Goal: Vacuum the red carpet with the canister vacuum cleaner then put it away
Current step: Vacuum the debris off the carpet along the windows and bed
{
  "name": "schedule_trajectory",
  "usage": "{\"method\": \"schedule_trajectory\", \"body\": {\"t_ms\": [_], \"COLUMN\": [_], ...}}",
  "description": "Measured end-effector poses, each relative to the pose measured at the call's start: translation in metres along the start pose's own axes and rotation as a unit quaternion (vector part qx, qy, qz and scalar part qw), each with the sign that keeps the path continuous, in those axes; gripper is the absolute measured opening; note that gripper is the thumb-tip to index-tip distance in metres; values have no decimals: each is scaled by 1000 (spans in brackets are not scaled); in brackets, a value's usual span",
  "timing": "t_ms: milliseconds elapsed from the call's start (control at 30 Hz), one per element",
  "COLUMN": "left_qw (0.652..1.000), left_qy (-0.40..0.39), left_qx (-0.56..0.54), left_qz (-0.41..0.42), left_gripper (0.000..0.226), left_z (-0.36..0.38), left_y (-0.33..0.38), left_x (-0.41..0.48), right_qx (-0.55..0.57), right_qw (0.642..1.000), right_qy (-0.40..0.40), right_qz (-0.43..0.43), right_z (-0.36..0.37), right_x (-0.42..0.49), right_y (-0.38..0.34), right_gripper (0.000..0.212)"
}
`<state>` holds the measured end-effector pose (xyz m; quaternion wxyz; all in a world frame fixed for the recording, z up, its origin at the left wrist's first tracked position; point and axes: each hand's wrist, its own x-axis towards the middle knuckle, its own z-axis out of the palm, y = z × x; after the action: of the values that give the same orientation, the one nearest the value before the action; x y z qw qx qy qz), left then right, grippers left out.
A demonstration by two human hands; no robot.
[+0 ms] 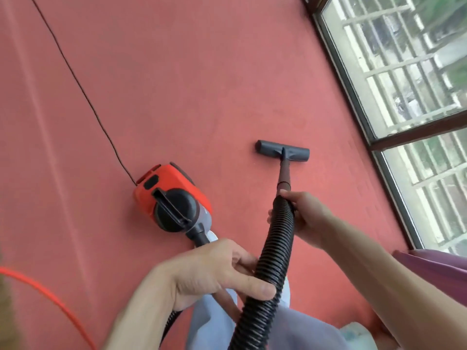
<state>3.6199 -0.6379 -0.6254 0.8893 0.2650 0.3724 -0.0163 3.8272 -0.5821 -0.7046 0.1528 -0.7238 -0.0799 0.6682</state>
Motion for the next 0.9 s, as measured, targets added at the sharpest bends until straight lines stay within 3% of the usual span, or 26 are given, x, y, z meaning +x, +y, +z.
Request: {"method": "schedule_trajectory", "body": {"t_ms": [300,567,667,900], "left_qw": [999,998,997,962], "left_qy": [-50,-17,33,263], "left_qx": [7,-15,-5,-35], "left_qz": [-3,50,64,65], "left_gripper": [21,31,27,21], "left_z": [62,110,108,105], "left_y": [-57,-69,-73,-87], "left_x": [14,9,10,31], "right_qx": [-106,-156,-145,-148], "right_qw": [993,984,985,986], "right_qy": [-48,-74,-88,-70], "right_qz": [36,45,31,-8], "right_z": [-29,-70,-61,-31], "right_x": [-37,-61,-49,-7], "right_y": [55,58,53,45], "right_gripper": [20,14,14,25]}}
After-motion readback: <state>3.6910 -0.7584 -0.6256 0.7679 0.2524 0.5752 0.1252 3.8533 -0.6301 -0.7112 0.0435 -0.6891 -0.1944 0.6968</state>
